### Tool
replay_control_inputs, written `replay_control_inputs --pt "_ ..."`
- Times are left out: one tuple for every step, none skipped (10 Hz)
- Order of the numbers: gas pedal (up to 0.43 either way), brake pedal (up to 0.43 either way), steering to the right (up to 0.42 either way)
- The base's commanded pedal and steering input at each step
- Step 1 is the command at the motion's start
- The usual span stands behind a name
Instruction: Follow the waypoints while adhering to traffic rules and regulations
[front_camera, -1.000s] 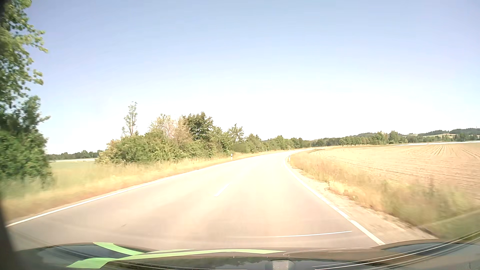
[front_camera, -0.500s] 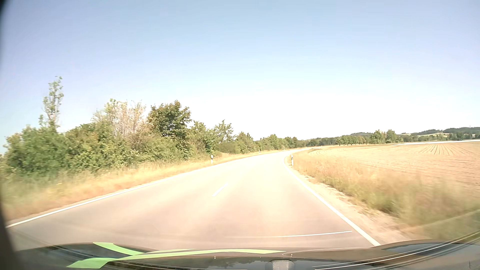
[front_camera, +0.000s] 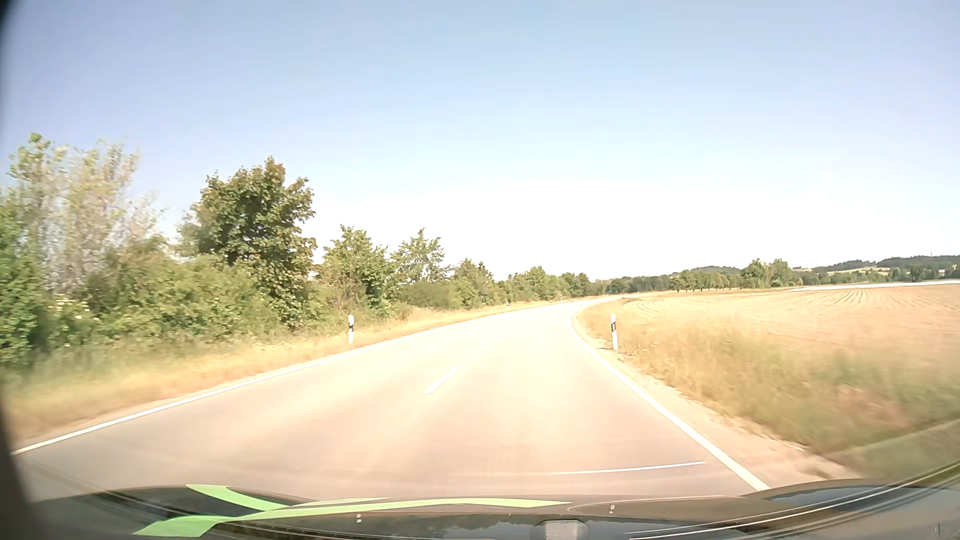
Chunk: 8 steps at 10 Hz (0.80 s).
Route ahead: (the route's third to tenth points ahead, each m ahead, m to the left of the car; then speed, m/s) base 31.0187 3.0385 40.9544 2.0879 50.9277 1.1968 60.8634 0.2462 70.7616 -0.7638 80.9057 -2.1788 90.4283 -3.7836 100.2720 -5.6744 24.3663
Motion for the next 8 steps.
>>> replay_control_inputs --pt "0.240 0.000 0.008" --pt "0.248 0.000 0.008" --pt "0.268 0.000 0.008" --pt "0.280 0.000 0.009" --pt "0.287 0.000 0.010" --pt "0.287 0.000 0.011" --pt "0.287 0.000 0.013" --pt "0.280 0.000 0.013"
